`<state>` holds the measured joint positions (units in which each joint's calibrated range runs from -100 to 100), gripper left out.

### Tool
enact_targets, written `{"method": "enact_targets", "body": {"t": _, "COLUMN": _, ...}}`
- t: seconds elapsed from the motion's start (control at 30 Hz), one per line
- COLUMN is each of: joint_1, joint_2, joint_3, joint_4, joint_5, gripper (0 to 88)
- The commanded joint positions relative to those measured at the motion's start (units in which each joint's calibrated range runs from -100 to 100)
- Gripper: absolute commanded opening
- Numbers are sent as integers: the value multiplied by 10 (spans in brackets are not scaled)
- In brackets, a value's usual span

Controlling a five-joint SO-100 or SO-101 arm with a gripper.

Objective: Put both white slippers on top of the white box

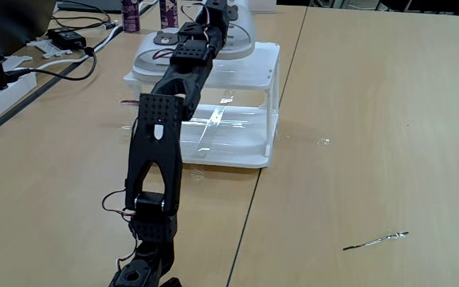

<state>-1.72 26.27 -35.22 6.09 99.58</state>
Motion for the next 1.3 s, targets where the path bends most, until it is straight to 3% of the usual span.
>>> {"method": "enact_targets", "body": {"t": 0.0, "joint_1": 8, "joint_2": 15, "joint_3": -119, "joint_4": -8, "joint_5": 4, "gripper": 8}}
{"method": "enact_targets", "body": {"t": 0.37, "joint_1": 9, "joint_2": 47, "joint_3": -118, "joint_4": -8, "joint_5": 4, "gripper": 16}}
{"method": "enact_targets", "body": {"t": 0.57, "joint_1": 8, "joint_2": 41, "joint_3": -88, "joint_4": -8, "joint_5": 4, "gripper": 201}}
{"method": "enact_targets", "body": {"t": 0.77, "joint_1": 6, "joint_2": 39, "joint_3": -80, "joint_4": -1, "joint_5": 4, "gripper": 204}}
{"method": "enact_targets", "body": {"t": 0.9, "joint_1": 5, "joint_2": 0, "joint_3": 2, "joint_4": -1, "joint_5": 4, "gripper": 206}}
{"method": "enact_targets", "body": {"t": 1.03, "joint_1": 5, "joint_2": -49, "joint_3": 60, "joint_4": -1, "joint_5": 4, "gripper": 279}}
{"method": "enact_targets", "body": {"t": 1.27, "joint_1": 4, "joint_2": -142, "joint_3": 169, "joint_4": -1, "joint_5": 4, "gripper": 279}}
